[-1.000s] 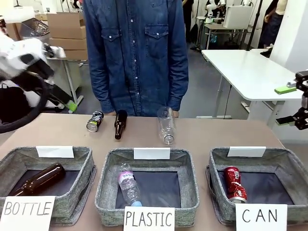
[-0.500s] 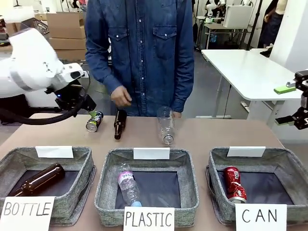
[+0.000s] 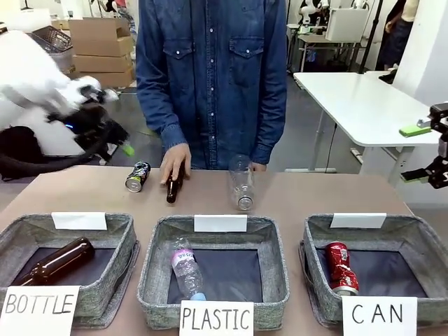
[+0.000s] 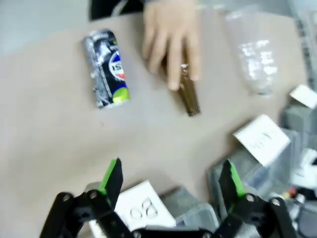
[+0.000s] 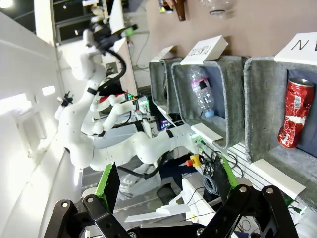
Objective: Sort the can waste into the basket.
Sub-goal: Pick up the can waste from the table and place it in the right Fabric basket.
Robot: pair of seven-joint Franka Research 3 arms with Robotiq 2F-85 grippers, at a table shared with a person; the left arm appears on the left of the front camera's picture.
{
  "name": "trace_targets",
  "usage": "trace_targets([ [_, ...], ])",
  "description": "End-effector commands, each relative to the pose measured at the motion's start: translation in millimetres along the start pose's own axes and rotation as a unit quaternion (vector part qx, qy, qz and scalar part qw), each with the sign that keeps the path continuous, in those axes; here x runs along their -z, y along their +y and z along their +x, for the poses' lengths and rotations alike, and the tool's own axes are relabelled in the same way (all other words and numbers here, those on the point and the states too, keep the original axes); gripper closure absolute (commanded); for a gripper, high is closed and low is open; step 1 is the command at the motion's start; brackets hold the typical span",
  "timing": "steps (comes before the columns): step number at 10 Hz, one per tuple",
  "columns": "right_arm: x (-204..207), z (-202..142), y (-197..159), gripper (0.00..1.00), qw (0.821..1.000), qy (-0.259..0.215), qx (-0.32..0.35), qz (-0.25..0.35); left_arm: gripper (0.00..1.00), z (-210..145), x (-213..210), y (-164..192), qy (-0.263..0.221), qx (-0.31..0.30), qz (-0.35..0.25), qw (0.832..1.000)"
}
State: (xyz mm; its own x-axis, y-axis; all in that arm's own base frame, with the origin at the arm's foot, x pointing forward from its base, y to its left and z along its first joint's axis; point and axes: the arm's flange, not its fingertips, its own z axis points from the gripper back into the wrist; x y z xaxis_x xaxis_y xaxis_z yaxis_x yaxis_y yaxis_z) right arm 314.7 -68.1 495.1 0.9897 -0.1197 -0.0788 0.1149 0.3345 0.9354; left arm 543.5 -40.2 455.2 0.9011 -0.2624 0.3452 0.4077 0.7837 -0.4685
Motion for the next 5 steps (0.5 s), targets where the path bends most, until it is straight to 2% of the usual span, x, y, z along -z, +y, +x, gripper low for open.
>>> trace_targets([
  [1, -2.0, -0.3, -1.4, 0.00, 1.000, 0.005, -0.013, -0.003, 0.00, -42.2, -64.5, 59.3, 0.004, -0.029, -0.101, 0.994],
  [2, -2.0, -0.3, -1.4, 0.00, 1.000, 0.005, -0.013, -0.003, 0.00, -55.2, -74.3, 74.9, -0.005, -0.049, -0.104, 0.993],
  [3, -2.0, -0.3, -1.4, 0.00, 1.000, 0.005, -0.013, -0.003, 0.00, -66.2, -85.0, 89.5, -0.012, -0.043, -0.149, 0.988],
  [5, -2.0, -0.3, -1.4, 0.00, 1.000, 0.005, -0.013, -0.003, 0.00, -82.8, -107.1, 134.1, -0.046, -0.095, -0.223, 0.969],
])
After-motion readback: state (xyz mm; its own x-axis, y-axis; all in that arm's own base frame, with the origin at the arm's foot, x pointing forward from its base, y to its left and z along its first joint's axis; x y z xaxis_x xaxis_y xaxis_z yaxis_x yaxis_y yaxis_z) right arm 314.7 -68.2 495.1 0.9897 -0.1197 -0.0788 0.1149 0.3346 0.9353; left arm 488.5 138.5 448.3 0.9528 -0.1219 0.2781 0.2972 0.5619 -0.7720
